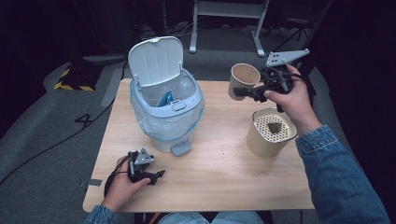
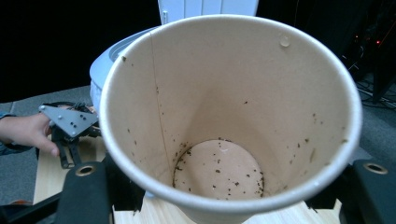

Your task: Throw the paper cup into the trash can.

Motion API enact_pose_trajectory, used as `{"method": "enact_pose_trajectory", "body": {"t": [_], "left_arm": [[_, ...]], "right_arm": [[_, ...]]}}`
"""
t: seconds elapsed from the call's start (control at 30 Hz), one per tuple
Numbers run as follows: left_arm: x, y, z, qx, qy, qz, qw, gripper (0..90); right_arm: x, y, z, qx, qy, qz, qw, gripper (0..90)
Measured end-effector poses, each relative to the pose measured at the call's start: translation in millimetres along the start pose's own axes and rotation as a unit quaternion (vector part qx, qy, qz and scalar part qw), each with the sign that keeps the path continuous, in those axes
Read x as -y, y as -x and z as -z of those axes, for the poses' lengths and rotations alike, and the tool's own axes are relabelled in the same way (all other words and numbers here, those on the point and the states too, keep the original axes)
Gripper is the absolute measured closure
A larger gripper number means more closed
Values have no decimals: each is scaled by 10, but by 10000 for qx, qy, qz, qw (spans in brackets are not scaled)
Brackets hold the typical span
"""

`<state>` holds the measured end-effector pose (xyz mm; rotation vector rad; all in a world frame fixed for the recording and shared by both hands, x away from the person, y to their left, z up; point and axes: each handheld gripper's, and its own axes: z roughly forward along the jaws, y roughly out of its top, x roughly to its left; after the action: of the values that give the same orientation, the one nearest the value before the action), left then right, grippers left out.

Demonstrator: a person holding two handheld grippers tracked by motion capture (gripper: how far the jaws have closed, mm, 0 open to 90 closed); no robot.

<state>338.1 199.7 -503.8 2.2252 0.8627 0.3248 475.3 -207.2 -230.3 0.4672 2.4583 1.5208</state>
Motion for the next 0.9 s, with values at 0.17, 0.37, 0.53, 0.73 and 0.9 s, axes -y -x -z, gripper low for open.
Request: {"method": "enact_pose_trajectory", "body": {"t": [0.17, 0.37, 0.53, 0.73, 0.9], "left_arm": [[-5, -1, -5, 1, 9, 4, 10000, 249], [-11, -4, -12, -5, 9, 0, 10000, 249], [-12, -2, -12, -23, 13, -11, 10000, 249], [-12, -2, -12, -25, 13, -9, 10000, 250], [-14, -5, -13, -26, 17, -7, 10000, 249]], "right_arm": [[-145, -54, -204, -45, 4, 55, 10000, 316], [-286, -105, -441, -76, 75, 79, 9999, 316], [-375, -127, -651, -76, 203, 21, 9998, 314], [-462, -171, -959, -107, 359, -34, 9993, 313], [-513, -232, -1195, -207, 408, -71, 9989, 308]]}}
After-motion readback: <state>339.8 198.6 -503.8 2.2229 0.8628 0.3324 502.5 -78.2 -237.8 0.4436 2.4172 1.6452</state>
